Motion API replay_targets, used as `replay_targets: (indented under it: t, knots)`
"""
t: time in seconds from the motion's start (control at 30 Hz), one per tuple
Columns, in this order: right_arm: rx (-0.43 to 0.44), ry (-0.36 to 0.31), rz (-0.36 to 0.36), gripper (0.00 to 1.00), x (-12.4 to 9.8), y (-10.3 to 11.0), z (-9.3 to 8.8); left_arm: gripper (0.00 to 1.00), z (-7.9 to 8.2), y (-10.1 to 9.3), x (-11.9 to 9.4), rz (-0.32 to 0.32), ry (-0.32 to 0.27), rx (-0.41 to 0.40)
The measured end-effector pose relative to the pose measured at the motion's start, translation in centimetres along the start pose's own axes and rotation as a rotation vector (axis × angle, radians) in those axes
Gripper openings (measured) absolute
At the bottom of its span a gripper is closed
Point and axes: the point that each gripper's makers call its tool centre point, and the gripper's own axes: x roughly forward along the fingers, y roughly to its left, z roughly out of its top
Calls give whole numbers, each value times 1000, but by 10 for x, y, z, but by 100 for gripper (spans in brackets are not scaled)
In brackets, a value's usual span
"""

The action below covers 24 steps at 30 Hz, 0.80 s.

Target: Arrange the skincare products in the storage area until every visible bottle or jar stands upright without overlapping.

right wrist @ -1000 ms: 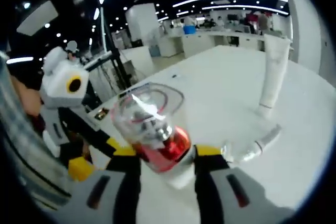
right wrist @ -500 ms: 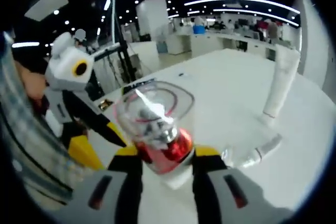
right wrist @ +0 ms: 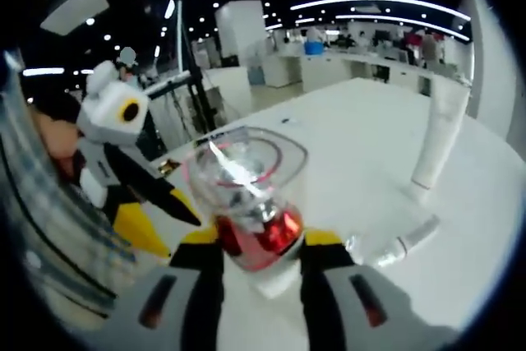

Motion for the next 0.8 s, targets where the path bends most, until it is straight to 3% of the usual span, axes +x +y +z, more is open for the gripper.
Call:
replay_targets:
  t: [0.33,0.63,0.8]
  knots:
    - [-37,-16,0,33,-7,-16,18,41,-13,2,-4,10,1,-17]
    - [4,-72,-25,33,-27,-45,41,41,-22,7,-4,24,12,-30]
    - [36,-79,-41,33,-38,-58,44,40,-22,11,-3,40,23,-33]
